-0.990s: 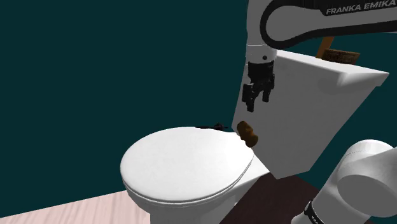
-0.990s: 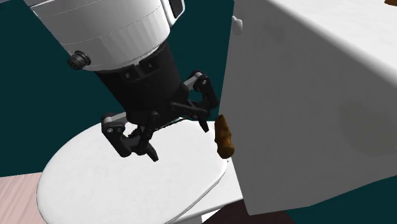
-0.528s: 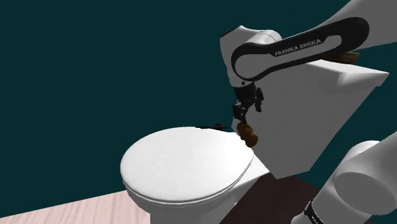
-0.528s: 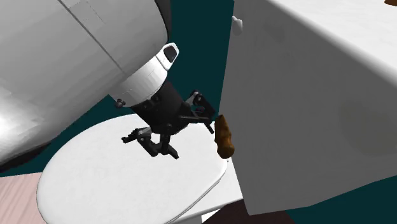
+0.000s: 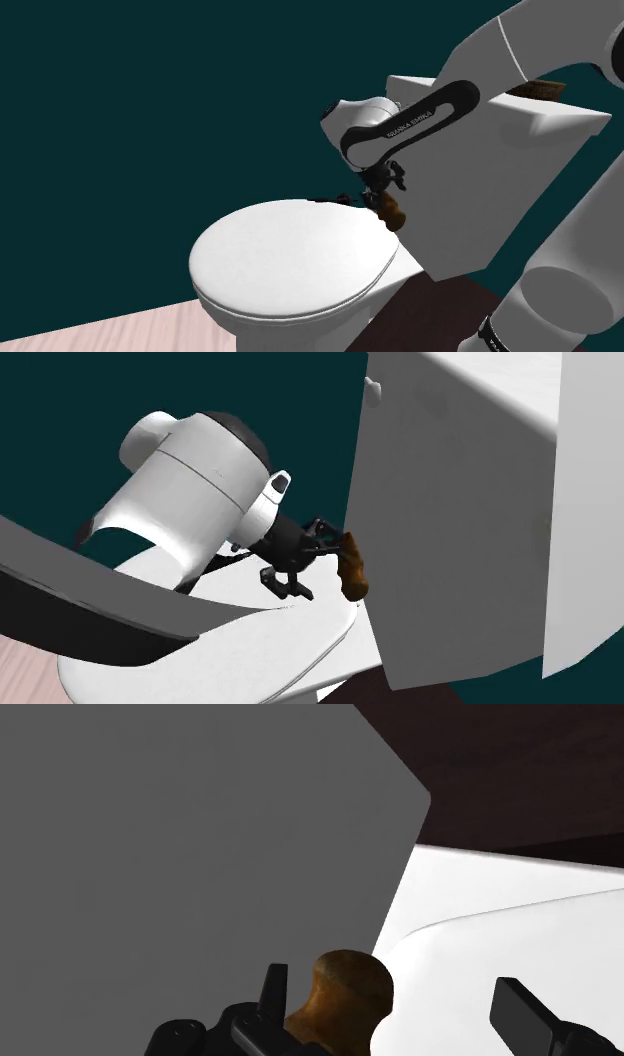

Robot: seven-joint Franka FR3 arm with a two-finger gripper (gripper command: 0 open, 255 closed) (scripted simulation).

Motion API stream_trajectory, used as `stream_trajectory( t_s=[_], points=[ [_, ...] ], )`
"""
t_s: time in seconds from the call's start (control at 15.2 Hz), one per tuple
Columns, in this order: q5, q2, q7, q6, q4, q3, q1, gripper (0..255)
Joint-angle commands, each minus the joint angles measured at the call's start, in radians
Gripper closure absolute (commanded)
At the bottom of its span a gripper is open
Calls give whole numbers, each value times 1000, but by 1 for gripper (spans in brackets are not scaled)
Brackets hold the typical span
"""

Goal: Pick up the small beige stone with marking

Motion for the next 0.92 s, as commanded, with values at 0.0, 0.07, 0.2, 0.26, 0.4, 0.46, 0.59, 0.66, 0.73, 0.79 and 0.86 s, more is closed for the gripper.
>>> stream_trajectory(
  t_s=[0.0, 0.07, 0.2, 0.26, 0.4, 0.46, 0.59, 0.66, 0.73, 0.79, 0.86],
  points=[
    [-66, 81, 46, -8, 20, -7, -12, 0],
    [-97, 122, 67, -14, 32, -13, -17, 0],
    [-157, 202, 109, -30, 59, -29, -24, 0],
    [-186, 241, 128, -39, 73, -39, -27, 0],
    [-209, 279, 148, -37, 83, -49, -28, 0],
    [-212, 290, 155, -29, 82, -50, -27, 0],
    [-218, 312, 170, -13, 82, -52, -27, 0],
    [-221, 323, 178, -5, 82, -53, -27, 0],
    [-224, 335, 185, 3, 83, -54, -27, 0],
    [-228, 346, 193, 11, 83, -56, -27, 0],
    [-230, 353, 197, 15, 84, -56, -27, 0]
  ],
)
